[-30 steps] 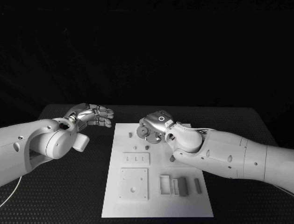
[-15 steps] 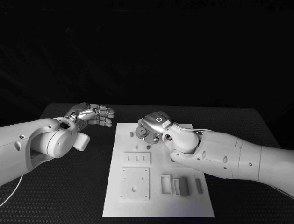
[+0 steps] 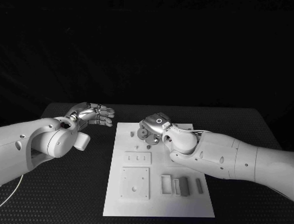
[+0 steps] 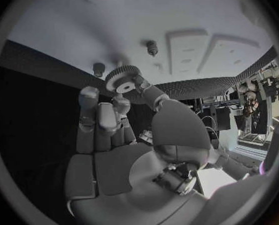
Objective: Assemble the parts on the task board
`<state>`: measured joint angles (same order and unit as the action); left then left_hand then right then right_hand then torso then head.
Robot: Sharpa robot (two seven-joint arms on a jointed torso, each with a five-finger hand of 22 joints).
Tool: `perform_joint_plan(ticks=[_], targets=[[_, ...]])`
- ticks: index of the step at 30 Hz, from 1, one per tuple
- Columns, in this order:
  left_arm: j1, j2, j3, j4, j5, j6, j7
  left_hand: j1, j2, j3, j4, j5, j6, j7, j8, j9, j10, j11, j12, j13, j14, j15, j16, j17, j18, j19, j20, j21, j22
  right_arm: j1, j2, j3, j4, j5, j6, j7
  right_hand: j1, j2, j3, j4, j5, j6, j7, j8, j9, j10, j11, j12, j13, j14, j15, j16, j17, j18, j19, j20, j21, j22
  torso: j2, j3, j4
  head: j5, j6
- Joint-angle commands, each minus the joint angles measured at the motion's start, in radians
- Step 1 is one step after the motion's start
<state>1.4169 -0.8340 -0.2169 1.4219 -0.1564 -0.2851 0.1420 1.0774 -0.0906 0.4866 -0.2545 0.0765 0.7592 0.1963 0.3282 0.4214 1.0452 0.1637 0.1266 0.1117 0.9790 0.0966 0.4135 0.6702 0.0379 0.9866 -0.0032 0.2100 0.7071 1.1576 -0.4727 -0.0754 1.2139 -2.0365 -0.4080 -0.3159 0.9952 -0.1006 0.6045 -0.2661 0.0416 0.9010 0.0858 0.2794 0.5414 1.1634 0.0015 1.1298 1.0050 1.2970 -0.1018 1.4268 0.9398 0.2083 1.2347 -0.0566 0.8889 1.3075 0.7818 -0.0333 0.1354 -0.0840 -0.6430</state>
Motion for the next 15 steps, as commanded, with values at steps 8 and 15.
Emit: perform_joint_plan(ticks=[8, 15], targets=[[0.001, 0.003, 0.001, 0.001, -0.001, 0.009, 0.008, -0.010, -0.004, 0.005, -0.002, -0.005, 0.004, 0.014, -0.004, -0.002, 0.009, 0.002, -0.004, -0.001, 0.006, -0.002, -0.005, 0.003, 0.015, 0.000, -0.002, -0.007, 0.002, -0.003, 0.007, -0.001, -0.027, -0.004, 0.015, 0.007, 0.002, -0.010, 0.006, -0.001, 0.006, 0.032, 0.029, -0.002, 0.001, 0.010, 0.000, -0.005, -0.001, 0.002, -0.005, 0.006, -0.001, 0.053, -0.001, -0.008, 0.005, 0.014, 0.000, 0.0012, -0.0020, 0.002, -0.001], [0.001, 0.003, 0.001, 0.001, -0.001, 0.010, 0.008, -0.010, -0.004, 0.005, -0.003, -0.005, 0.004, 0.014, -0.004, -0.002, 0.009, 0.002, -0.004, -0.001, 0.006, -0.002, -0.006, 0.004, 0.015, 0.000, -0.002, -0.007, 0.002, -0.003, 0.012, -0.001, -0.037, 0.009, 0.017, 0.016, 0.001, -0.011, 0.006, -0.001, 0.006, 0.030, 0.029, -0.003, 0.000, 0.010, 0.000, -0.006, -0.001, 0.002, -0.005, 0.006, -0.001, 0.053, -0.001, -0.007, 0.004, 0.014, 0.000, 0.0005, -0.0009, 0.002, -0.001]])
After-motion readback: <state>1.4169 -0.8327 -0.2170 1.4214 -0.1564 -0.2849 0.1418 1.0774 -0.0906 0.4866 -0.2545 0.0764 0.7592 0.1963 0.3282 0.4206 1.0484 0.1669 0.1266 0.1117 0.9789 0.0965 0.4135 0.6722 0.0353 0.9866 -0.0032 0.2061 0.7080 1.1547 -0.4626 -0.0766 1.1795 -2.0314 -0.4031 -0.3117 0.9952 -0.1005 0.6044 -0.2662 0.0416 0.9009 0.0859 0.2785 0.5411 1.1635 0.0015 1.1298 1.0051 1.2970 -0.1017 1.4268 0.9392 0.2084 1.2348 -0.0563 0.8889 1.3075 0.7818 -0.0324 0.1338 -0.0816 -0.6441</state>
